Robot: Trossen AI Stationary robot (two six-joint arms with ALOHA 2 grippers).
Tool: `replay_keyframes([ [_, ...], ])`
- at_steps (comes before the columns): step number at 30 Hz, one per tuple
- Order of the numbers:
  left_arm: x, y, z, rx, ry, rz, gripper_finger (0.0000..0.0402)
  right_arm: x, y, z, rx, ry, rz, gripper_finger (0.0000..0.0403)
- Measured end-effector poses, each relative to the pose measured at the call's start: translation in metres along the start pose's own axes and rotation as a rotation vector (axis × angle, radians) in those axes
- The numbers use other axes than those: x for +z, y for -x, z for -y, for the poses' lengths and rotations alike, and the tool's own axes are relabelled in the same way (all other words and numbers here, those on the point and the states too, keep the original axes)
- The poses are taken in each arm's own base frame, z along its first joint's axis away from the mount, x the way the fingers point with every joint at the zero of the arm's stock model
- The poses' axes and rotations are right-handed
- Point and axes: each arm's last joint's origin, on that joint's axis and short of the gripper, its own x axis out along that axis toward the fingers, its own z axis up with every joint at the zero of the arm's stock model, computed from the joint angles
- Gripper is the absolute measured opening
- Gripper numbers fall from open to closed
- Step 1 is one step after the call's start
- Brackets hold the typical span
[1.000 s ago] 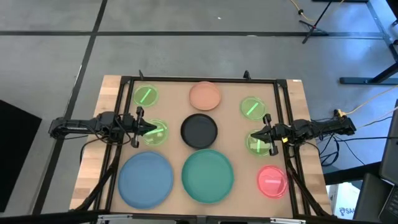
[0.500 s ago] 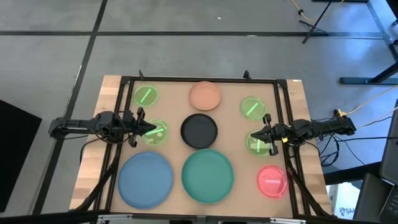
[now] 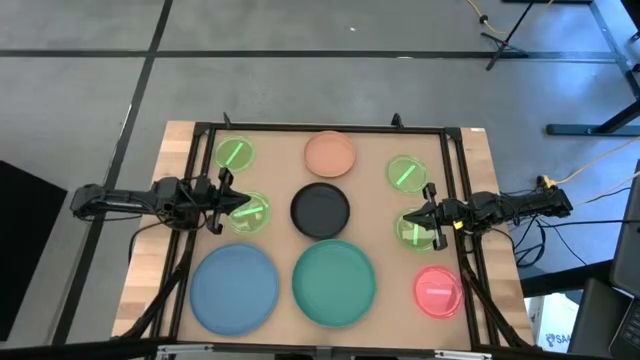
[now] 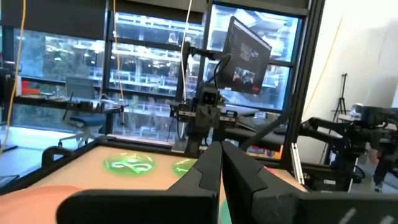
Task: Stack plastic plates
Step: Stack the dark green plate on top of the blue plate
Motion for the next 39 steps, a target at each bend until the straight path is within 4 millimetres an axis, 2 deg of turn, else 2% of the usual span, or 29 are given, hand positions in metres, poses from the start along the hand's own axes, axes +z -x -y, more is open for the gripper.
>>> replay_keyframes([
  [13,-0.003,-0.038,0.004,-0.016,0.008,-0.034,0.0007,0.005,0.000,0.000,-0.016,-0.004,0.051,0.0003],
  [19,-0.004,-0.070,0.013,-0.044,0.001,-0.134,0.0007,0.016,0.001,0.001,-0.021,-0.018,0.166,0.0003],
  [24,-0.008,-0.100,0.024,-0.081,-0.044,-0.205,0.0007,0.017,0.000,0.001,-0.046,-0.021,0.175,0.0003],
  [31,-0.018,-0.133,0.037,-0.109,0.005,-0.270,0.0007,0.010,-0.013,0.000,-0.050,-0.060,0.021,0.0003],
  [39,-0.022,-0.164,0.046,-0.116,0.037,-0.305,0.0007,0.024,-0.046,-0.006,-0.013,-0.042,-0.100,0.0003],
])
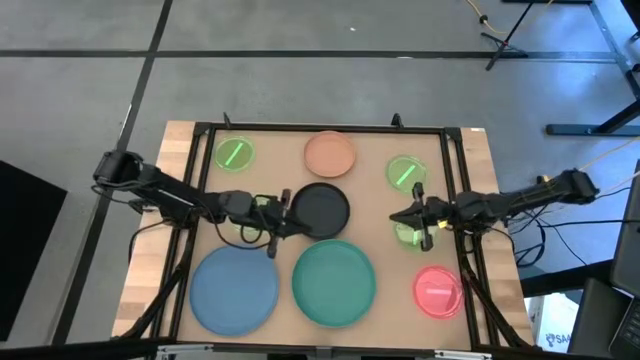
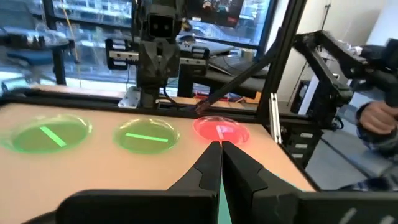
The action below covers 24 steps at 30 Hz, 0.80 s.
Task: Stack plastic plates
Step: Stack the dark green plate on top of the blue plate
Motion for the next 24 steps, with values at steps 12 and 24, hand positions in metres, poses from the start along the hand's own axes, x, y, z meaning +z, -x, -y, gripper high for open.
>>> replay_keyframes([
  [12,-0.002,-0.012,0.019,-0.054,-0.003,-0.189,0.0087,0.007,-0.064,-0.027,0.067,0.084,-0.222,0.0003],
  [24,-0.029,-0.005,0.011,0.252,0.237,-0.463,0.0125,-0.018,-0.112,-0.035,-0.033,0.000,-0.441,0.0027],
])
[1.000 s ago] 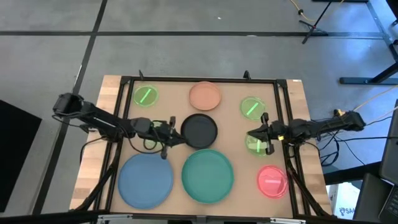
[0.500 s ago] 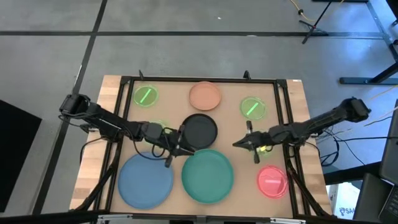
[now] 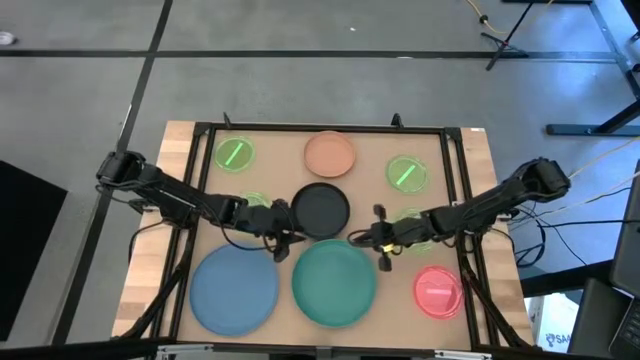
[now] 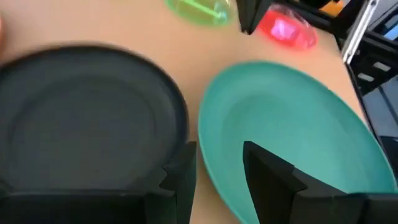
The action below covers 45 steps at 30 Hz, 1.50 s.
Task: Stack plastic plates
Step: Stack the dark green plate on top of the blue plate
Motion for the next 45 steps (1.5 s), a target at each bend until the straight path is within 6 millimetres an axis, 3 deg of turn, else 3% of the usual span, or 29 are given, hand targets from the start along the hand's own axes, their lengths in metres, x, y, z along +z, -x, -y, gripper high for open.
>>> replay_keyframes([
  [8,-0.020,-0.012,0.011,0.023,0.046,-0.045,0.0125,0.002,-0.013,0.002,-0.061,-0.052,-0.138,0.0154],
  [14,-0.021,-0.013,0.011,0.031,0.049,-0.051,0.0125,-0.004,-0.013,0.017,-0.149,-0.209,-0.252,0.0201],
  [29,-0.018,-0.015,0.005,0.056,0.056,-0.034,0.0125,-0.020,-0.032,0.014,-0.081,-0.302,-0.329,0.0193],
  [39,-0.016,-0.015,0.003,0.064,0.059,-0.026,0.0125,-0.016,-0.034,0.012,-0.032,-0.324,-0.283,0.0192],
  [45,-0.016,-0.015,0.003,0.065,0.052,-0.026,0.0125,-0.028,-0.044,0.010,0.012,-0.316,-0.347,0.0157],
])
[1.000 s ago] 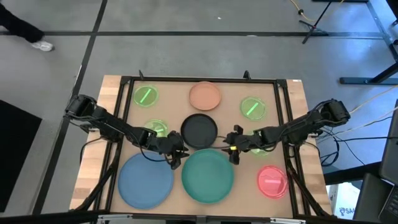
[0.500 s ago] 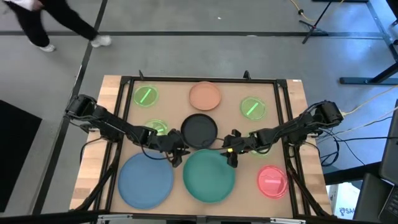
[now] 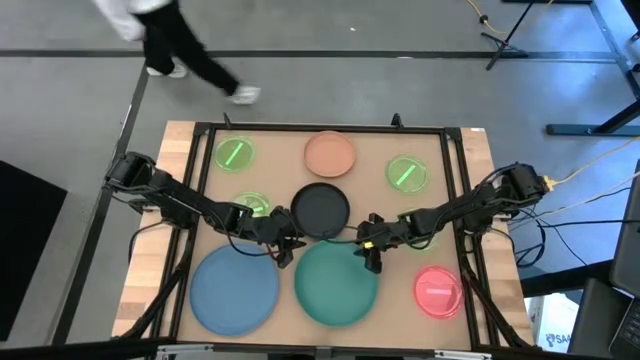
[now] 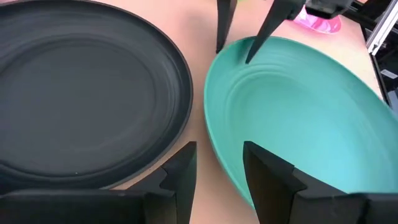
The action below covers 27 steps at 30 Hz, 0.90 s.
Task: Stack plastic plates
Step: Stack the dark green plate on top of the blue plate
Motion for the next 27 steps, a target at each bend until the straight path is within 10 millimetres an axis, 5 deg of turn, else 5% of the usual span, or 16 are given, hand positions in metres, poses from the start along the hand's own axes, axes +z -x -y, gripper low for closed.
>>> replay_keyframes([
  [11,0.006,0.018,0.006,-0.043,-0.113,0.016,0.0125,0.019,-0.004,-0.009,0.015,0.064,0.079,0.0011],
  [20,0.016,0.067,0.023,0.039,-0.223,0.194,0.0125,0.033,-0.002,-0.011,0.034,0.045,0.213,0.0005],
  [27,0.026,0.088,0.023,0.190,-0.218,0.358,0.0125,0.058,0.003,0.000,0.059,-0.054,0.407,0.0009],
])
